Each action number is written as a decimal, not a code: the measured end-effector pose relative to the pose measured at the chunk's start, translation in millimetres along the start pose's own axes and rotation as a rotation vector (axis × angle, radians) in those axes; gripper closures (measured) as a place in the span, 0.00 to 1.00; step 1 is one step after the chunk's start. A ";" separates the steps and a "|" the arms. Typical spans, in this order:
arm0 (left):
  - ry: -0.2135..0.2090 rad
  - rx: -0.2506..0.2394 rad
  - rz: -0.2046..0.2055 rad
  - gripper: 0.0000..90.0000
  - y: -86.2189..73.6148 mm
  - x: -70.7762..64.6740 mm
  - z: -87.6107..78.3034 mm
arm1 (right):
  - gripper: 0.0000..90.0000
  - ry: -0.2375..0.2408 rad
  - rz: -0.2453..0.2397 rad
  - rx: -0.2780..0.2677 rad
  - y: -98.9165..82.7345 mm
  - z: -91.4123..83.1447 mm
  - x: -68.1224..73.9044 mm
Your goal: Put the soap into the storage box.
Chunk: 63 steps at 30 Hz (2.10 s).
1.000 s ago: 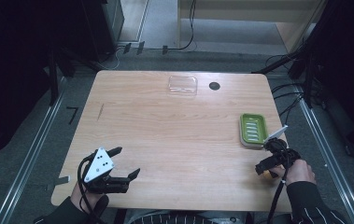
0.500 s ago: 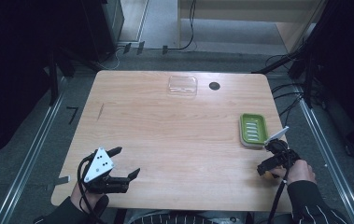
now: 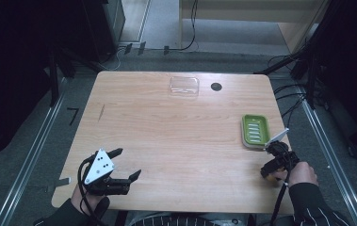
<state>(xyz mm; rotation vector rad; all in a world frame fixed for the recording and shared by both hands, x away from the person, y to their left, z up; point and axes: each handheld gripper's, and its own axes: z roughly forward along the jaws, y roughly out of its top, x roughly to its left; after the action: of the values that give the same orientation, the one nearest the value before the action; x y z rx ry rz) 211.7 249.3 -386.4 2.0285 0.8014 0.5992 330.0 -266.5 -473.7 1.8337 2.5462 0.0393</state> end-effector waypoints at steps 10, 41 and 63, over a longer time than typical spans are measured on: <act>0.001 -0.002 0.001 0.15 -0.1 0.0 -0.3 | 0.31 -0.002 0.002 -0.012 -1.2 -0.2 0.2; 0.000 0.000 -0.003 0.15 0.0 -0.1 0.2 | 0.31 -0.033 -0.012 -0.061 -0.7 -11.3 0.0; 0.000 0.002 0.000 0.15 -0.2 0.4 -0.2 | 0.31 -0.045 -0.045 -0.154 5.9 -26.9 8.9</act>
<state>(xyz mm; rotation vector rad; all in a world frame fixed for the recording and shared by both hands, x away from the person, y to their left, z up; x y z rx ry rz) 211.8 249.8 -386.4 2.0306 0.8023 0.5991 332.3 -256.7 -446.5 1.7022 2.4759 0.1863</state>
